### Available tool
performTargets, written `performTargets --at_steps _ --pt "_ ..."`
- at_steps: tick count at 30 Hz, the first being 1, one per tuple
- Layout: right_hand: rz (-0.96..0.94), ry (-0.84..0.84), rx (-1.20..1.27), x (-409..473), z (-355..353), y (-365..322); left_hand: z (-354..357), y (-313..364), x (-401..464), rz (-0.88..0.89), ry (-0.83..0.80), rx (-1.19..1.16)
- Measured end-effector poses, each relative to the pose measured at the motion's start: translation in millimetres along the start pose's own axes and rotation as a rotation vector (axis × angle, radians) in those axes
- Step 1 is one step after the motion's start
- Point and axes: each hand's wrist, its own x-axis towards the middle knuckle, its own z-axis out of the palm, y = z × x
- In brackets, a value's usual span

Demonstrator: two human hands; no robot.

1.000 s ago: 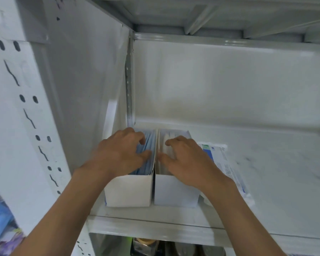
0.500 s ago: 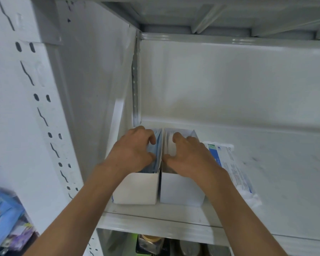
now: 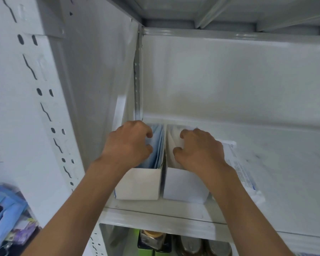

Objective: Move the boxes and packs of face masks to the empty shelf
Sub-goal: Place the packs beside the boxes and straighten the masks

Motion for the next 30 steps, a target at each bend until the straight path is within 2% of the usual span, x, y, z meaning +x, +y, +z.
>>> performTargets --at_steps 3,5,6,9,11,15,16,20,24,27,30 --pt "-0.048 0.101 -0.029 -1.6 6.0 2.8 -1.3 -2.4 -10.0 0.122 0.104 -0.073" --pt "-0.164 0.208 0.018 0.2 6.8 2.5 -3.0 -7.9 -14.1 0.117 0.152 -0.104" --pt "-0.247 0.217 0.096 1.6 6.6 -0.3 -3.9 -10.7 -15.1 0.107 0.121 -0.112" --pt "-0.492 0.013 0.330 1.8 9.4 -15.8 -4.7 -14.3 -17.3 0.137 -0.123 -0.153" --pt "-0.565 -0.091 0.320 0.2 16.2 -21.4 -5.0 -17.9 -19.3 0.133 -0.139 -0.162" --pt "-0.570 0.008 0.273 -0.4 21.6 -14.8 -0.6 -27.5 -21.9 0.029 -0.035 -0.141" --pt "-0.568 0.005 0.278 -0.9 21.9 -14.3 -0.8 -26.9 -23.1 0.042 -0.010 -0.150" --pt "-0.557 -0.081 0.347 -2.3 21.1 -16.5 -5.8 -18.0 -26.7 0.298 0.000 -0.215" --pt "-0.569 -0.219 0.375 0.4 18.9 -13.0 -8.3 -20.5 -26.6 0.207 -0.082 -0.220" --pt "-0.567 -0.284 0.429 2.5 19.9 -12.1 -8.9 -18.5 -24.4 0.190 -0.051 -0.195" --pt "-0.523 -0.171 0.538 1.0 19.0 -11.1 -7.9 -14.3 -22.0 0.309 -0.037 -0.306"
